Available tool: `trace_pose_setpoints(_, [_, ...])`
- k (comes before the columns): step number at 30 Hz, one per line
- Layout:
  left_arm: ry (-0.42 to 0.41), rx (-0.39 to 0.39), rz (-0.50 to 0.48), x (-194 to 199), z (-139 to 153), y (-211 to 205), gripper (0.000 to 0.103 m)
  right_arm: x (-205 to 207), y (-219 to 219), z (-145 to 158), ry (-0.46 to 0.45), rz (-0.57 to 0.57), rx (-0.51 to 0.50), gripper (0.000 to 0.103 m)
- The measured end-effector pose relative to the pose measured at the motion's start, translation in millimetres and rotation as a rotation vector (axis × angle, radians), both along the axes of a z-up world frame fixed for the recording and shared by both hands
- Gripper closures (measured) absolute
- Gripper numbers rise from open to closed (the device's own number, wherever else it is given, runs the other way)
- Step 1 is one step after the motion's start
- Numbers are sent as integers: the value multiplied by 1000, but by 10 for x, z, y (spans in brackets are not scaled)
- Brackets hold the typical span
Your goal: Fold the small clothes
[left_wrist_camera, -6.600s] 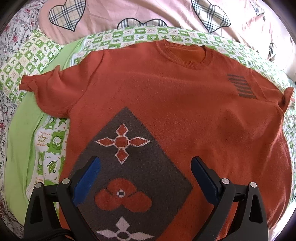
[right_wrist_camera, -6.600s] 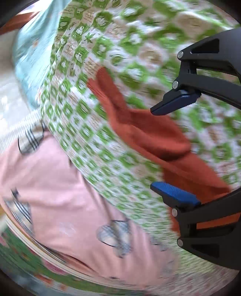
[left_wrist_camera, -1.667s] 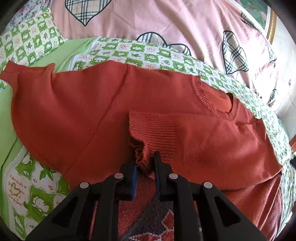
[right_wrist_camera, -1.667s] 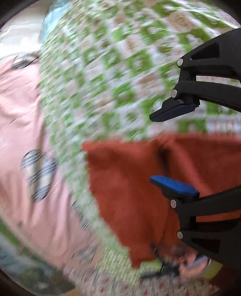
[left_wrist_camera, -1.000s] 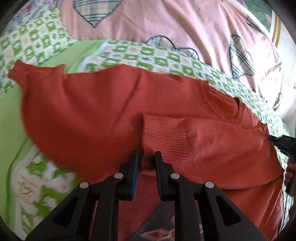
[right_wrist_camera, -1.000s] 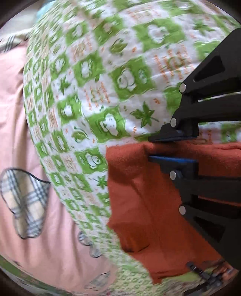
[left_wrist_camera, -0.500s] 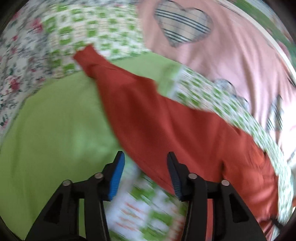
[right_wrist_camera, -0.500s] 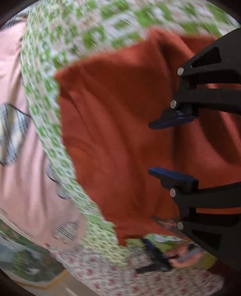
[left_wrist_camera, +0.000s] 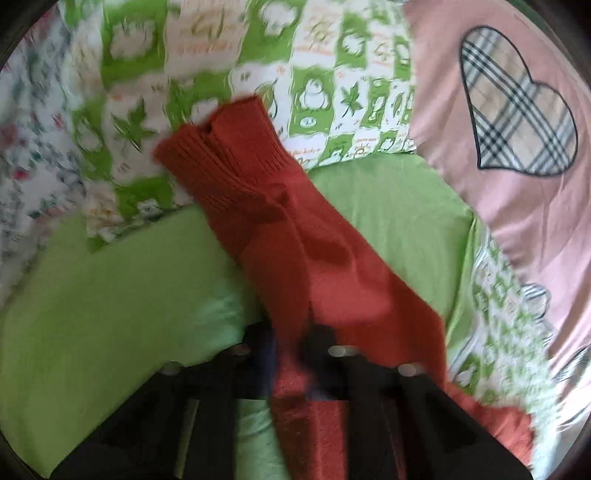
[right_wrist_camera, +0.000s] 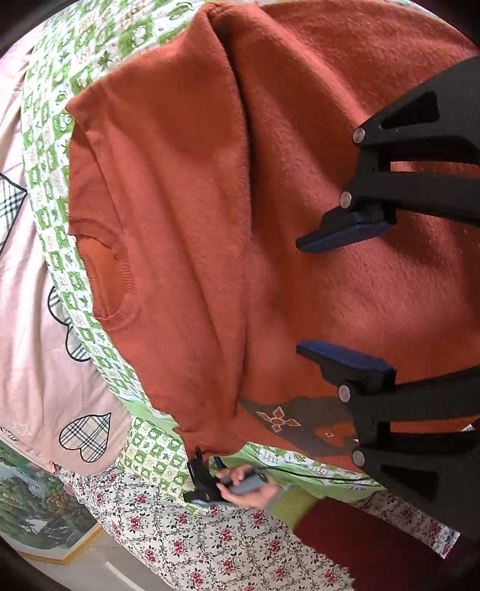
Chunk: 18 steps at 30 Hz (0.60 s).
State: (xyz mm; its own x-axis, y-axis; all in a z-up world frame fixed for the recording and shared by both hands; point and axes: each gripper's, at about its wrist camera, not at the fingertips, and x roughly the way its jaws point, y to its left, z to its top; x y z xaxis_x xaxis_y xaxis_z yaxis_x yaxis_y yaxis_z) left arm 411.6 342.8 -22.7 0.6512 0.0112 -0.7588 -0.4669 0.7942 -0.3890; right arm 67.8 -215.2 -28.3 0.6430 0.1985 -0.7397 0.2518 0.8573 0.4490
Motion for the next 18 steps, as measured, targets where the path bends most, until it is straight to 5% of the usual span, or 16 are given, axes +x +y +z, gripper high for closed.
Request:
trace_pose_setpoints(5, [-165, 66, -86, -333, 407, -370, 96, -59, -4, -7, -10, -16, 3, 52])
trace_pose_setpoints(10, [-296, 139, -300, -839, 864, -1311, 96, -139, -49, -13, -33, -52, 23, 52])
trace_pose_setpoints(18, [-340, 141, -643, -1356, 838, -3008, 96, -426, -183, 163, -90, -114, 19, 52])
